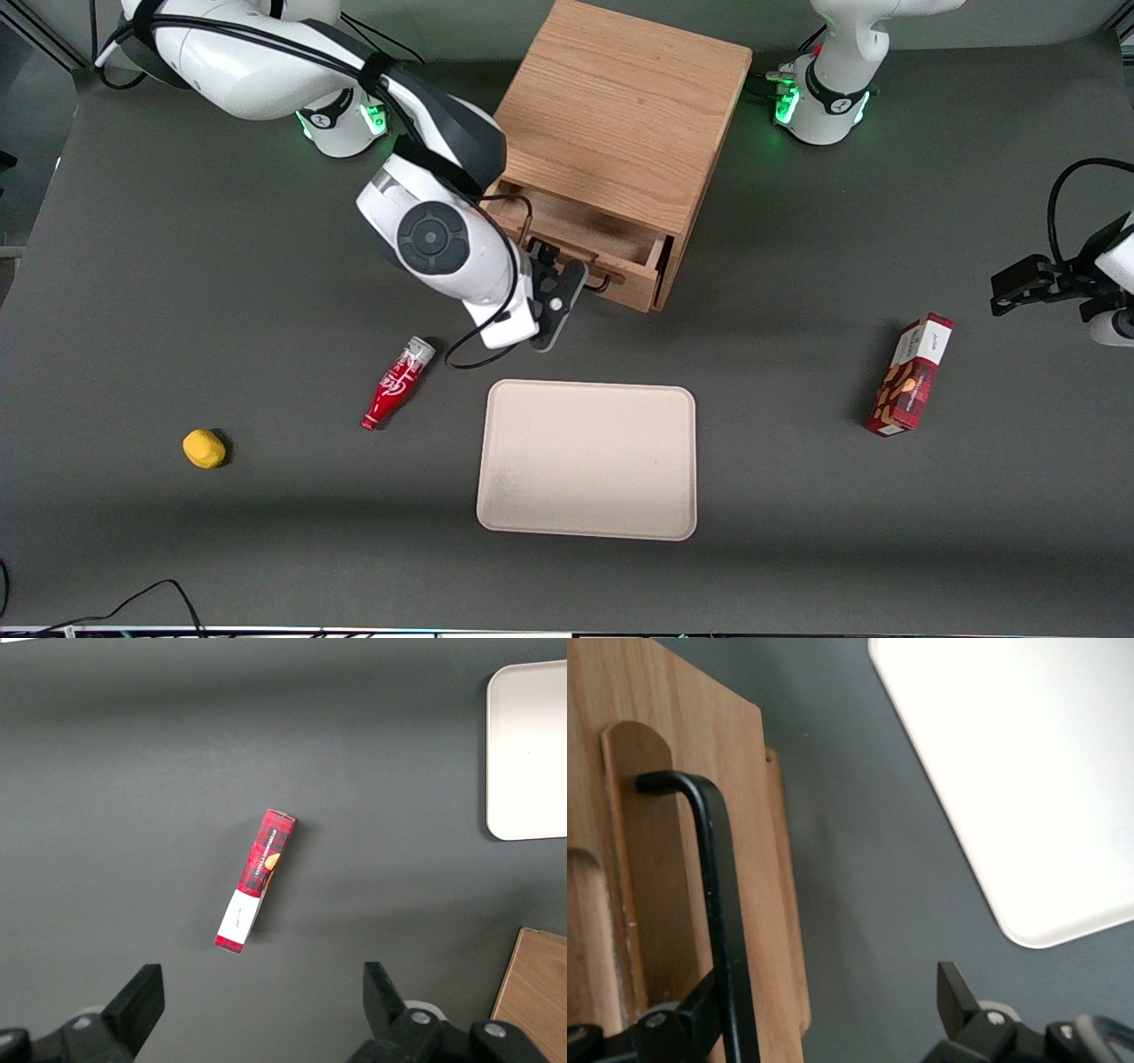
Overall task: Open upper drawer
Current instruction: 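Hook the handle and pull the upper drawer outward with the right gripper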
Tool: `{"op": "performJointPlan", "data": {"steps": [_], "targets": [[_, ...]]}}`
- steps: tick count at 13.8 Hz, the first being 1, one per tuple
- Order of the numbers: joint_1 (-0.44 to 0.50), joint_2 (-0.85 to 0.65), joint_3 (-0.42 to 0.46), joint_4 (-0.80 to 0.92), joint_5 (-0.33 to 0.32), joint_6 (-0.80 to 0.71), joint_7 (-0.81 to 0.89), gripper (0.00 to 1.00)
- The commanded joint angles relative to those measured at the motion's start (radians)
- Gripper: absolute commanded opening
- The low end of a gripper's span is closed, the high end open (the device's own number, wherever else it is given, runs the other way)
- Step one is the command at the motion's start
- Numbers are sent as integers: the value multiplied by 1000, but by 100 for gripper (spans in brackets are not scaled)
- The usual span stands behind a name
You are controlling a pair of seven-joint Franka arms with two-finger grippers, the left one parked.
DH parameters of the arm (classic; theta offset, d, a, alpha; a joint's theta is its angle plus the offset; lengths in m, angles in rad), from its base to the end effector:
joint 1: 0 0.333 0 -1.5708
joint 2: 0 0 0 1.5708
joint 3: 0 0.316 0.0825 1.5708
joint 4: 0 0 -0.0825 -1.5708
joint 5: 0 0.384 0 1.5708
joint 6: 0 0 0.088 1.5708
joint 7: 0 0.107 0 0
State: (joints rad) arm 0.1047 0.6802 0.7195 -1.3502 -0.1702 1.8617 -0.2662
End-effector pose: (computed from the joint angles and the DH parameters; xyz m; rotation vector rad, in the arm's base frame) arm 0.5687 0.4263 0.3943 -2.5133 -1.4178 0.1163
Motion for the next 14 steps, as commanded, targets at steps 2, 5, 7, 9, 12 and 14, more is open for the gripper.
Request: {"op": "performJointPlan", "data": {"steps": [2,5,7,9,12,14], "targets": [[18,-13,-63,42,-11,17,-30,100],[41,-11,-129,77,-6,43,-41,100],[41,-8,-153,79,-6,79,-42,100],[41,-7,-179,76,-6,123,-66,100],[52,4,-206,72,-5,171,-85,100],[52,7,-221,74,-6,174,-88,100]]}}
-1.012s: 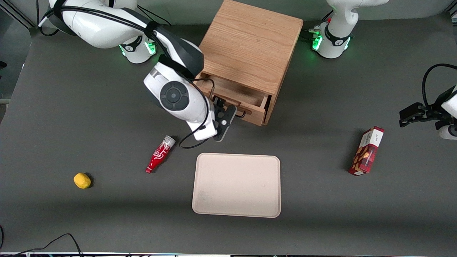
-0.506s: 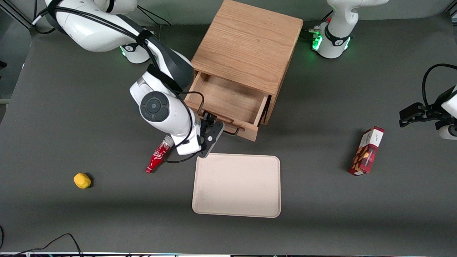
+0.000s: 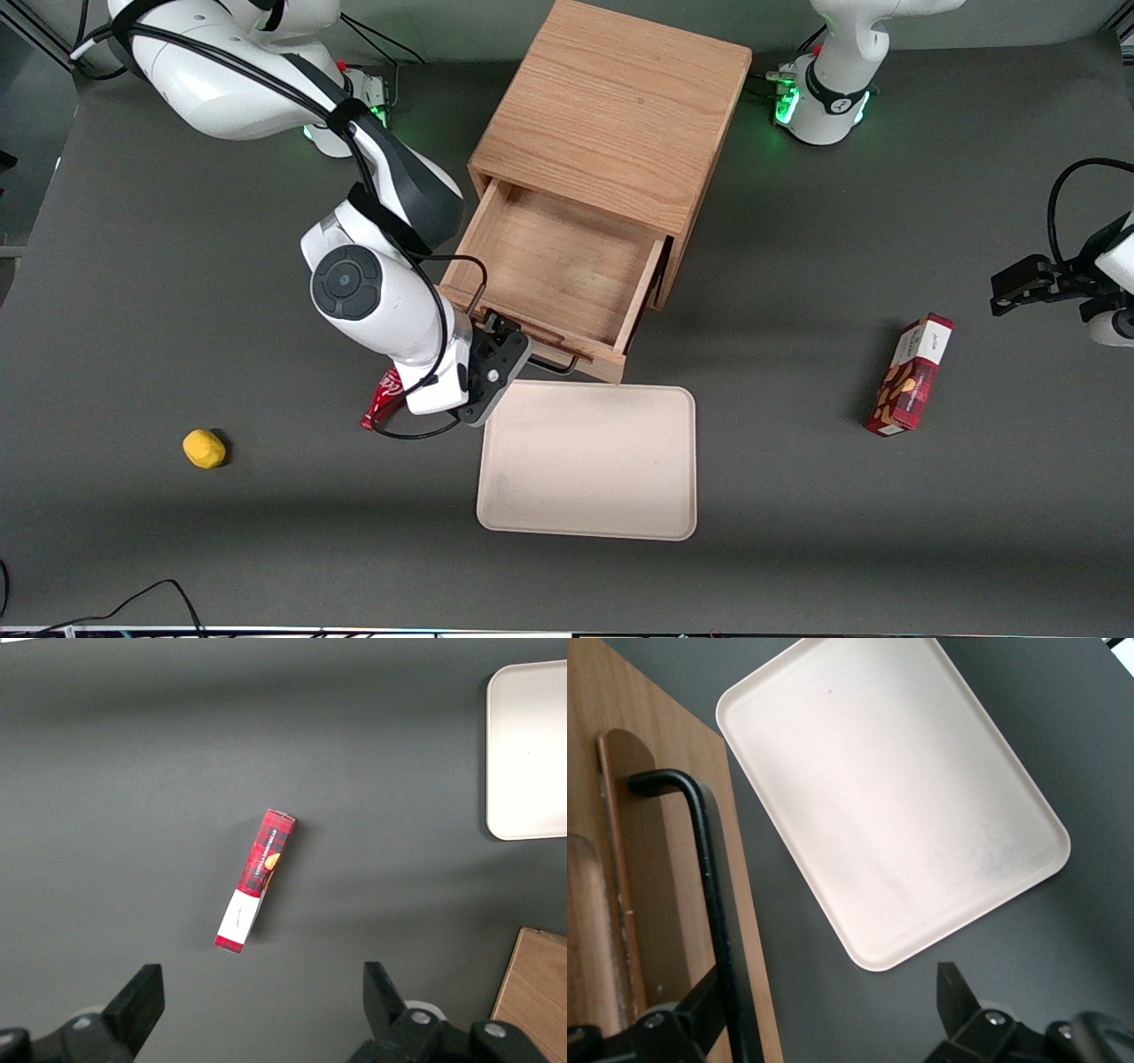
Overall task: Open upper drawer
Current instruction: 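Hook the handle and pull the upper drawer outward with the right gripper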
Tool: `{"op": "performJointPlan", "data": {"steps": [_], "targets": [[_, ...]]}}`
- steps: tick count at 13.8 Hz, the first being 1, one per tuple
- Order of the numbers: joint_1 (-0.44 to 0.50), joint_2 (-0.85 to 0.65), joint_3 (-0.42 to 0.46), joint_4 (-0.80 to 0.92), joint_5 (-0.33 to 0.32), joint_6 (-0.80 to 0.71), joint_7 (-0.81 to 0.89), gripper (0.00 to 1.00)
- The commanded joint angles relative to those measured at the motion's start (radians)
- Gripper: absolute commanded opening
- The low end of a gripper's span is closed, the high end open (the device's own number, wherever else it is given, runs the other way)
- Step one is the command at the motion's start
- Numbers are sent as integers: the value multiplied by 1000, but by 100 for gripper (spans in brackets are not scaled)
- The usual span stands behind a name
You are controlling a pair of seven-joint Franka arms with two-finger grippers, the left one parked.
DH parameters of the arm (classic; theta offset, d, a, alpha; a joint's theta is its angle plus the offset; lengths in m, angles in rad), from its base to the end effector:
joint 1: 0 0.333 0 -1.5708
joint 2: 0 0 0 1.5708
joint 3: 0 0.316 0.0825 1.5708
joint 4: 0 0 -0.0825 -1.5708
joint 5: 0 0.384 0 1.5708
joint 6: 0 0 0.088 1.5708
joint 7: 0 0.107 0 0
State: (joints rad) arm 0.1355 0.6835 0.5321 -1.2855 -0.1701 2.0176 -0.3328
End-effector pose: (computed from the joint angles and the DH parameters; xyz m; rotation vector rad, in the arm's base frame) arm 0.6424 0.3680 0.3974 -2.6347 -1.3393 -0.1609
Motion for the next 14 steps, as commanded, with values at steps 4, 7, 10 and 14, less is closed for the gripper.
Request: {"op": "performJointPlan", "data": {"steps": [4,7,10,14], "targets": [[21,4,-72,12,-6,56,-37,100],[13,4,-80,18,-6,67,-38,100],[15,4,-101,18,-2,95,-31,100],[9,-16,-103,20,156,67,-25,100]]}}
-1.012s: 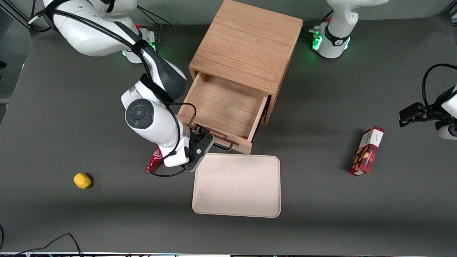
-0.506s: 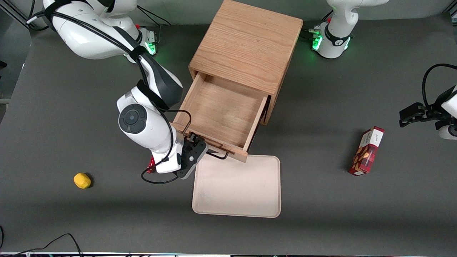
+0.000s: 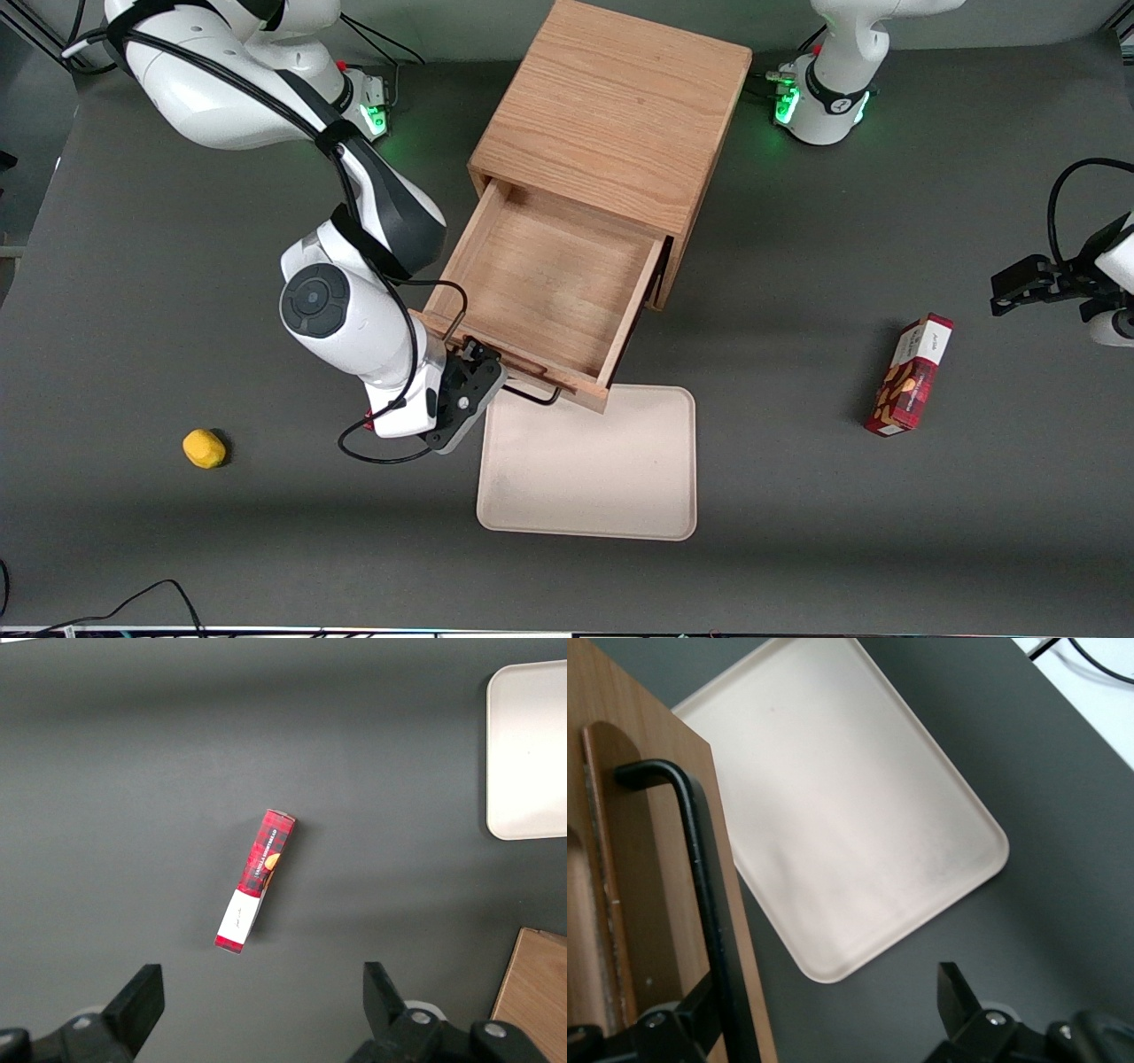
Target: Open upper drawer
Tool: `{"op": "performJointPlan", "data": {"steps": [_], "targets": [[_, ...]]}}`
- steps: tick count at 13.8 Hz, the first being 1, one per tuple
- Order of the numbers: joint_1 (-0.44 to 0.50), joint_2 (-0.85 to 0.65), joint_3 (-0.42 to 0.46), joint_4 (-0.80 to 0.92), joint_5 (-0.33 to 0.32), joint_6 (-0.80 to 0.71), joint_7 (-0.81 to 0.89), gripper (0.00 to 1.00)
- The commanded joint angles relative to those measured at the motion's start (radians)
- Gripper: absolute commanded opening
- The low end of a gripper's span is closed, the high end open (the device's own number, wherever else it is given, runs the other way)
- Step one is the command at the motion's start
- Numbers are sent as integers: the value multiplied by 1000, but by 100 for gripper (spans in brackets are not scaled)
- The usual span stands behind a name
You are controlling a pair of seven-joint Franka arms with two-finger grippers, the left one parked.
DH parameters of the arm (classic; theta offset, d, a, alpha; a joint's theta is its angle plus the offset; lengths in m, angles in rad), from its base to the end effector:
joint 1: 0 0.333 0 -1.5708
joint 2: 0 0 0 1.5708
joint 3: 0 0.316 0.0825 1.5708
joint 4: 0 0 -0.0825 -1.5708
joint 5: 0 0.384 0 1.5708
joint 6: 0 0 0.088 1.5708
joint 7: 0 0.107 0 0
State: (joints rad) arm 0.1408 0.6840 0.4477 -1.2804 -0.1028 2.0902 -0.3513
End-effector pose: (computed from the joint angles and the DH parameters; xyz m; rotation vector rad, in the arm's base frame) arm 0.6686 0.3371 0.3936 -2.6646 -1.2331 -0.2458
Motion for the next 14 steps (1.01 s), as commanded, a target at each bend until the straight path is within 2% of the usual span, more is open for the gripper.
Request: {"op": "performJointPlan", "data": {"steps": [1,5,7,9,12,14], "targets": [[3,-23,-18,16,124,-36,-8,100],[2,-30,-11,104,190,-183,-15,100],[-29,-107,-18,113,193,-266,-9,100],[-101,-240,-38,69,195,-342,-2,100],[-119,-380,-208,52,250,-575,145,100],[-128,-478,-263,-12,230,-646,349,100]]}}
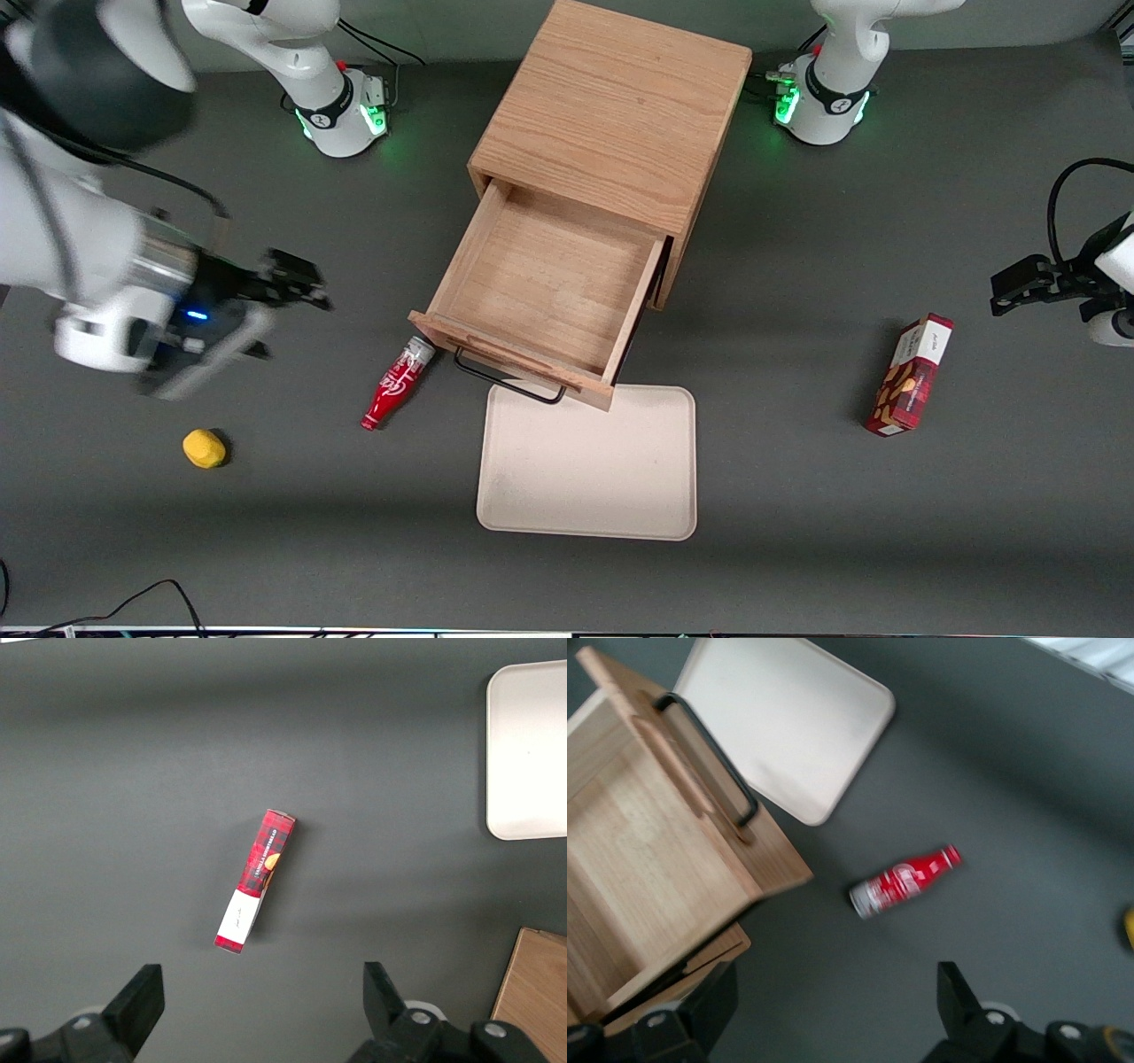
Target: Open upper drawer
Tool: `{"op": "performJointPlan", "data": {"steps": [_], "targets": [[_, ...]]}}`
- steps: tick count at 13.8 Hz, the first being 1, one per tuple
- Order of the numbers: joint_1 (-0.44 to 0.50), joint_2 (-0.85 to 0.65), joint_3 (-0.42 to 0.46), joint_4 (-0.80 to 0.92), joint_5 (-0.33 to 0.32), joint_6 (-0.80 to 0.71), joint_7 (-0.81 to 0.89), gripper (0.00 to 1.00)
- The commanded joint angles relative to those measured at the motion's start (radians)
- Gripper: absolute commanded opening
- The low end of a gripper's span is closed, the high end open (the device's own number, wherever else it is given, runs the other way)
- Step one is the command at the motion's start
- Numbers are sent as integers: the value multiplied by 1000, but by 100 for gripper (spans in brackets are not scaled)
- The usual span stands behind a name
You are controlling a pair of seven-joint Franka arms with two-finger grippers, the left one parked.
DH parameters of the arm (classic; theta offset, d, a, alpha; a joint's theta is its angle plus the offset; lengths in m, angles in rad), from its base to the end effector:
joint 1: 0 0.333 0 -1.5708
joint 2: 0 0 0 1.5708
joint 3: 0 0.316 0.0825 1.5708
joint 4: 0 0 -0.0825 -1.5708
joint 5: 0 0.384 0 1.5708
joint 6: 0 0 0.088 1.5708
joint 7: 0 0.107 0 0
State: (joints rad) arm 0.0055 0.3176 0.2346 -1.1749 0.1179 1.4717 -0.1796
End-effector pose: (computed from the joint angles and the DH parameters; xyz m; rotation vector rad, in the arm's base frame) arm 0.6218 0.1375 0.6171 -2.8870 -0.6150 0.0250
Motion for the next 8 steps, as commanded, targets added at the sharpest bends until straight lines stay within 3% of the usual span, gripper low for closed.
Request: {"op": "performJointPlan", "data": {"steps": [1,3,8], "targets": [[-25,-159,-57,-180,-38,-30,233,100],[-87,-238,-61,-300,-83,-25,284,100],[-154,-304,-63,-454,-93,93,336,100]]}}
